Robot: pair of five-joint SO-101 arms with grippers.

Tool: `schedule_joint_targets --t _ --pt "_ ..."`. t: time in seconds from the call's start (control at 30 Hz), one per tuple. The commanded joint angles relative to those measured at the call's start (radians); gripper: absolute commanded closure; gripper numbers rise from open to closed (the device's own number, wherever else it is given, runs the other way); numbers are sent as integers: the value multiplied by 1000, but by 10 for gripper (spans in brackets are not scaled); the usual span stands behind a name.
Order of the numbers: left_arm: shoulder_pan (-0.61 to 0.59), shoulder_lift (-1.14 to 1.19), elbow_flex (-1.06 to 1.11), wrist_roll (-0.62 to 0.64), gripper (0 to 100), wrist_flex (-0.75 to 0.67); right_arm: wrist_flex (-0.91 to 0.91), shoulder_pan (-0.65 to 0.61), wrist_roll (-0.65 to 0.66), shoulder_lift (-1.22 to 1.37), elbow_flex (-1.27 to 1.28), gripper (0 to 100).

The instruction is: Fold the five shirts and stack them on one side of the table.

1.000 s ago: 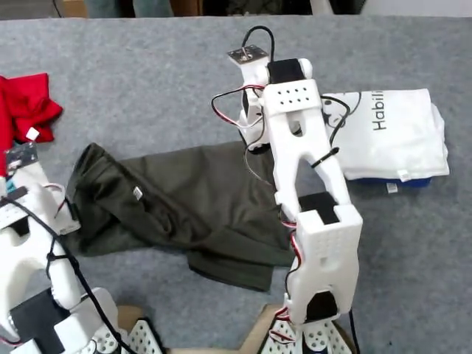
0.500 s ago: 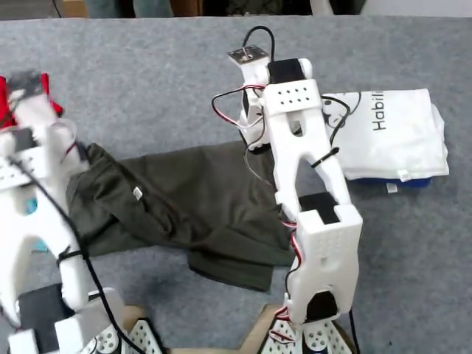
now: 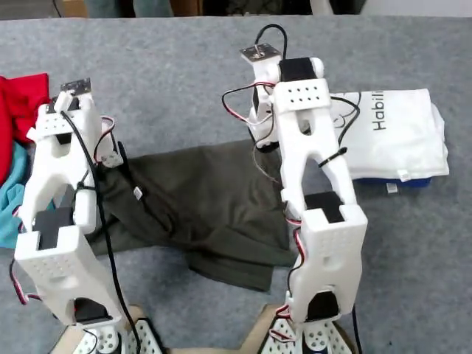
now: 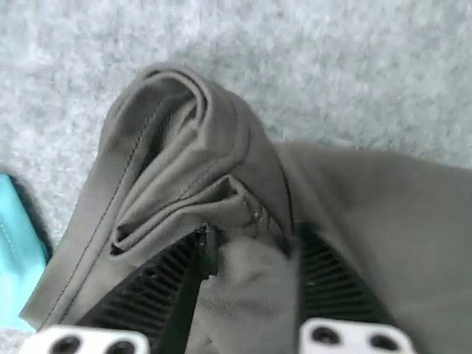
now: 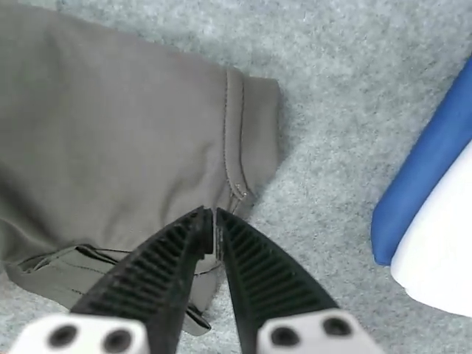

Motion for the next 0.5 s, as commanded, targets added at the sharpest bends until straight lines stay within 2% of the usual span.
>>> schedule_joint_targets --t 0.0,0.13,0.33,0.47 --pt "1 -31 -70 9 977 52 0 9 41 -5 -4 980" --pt "-45 -126 -96 8 971 163 -2 9 41 -5 -2 980" --pt "-142 -256 -19 5 970 233 -3 9 43 -5 -2 980" --pt "-205 -313 108 -94 970 239 -5 9 43 -4 -2 980"
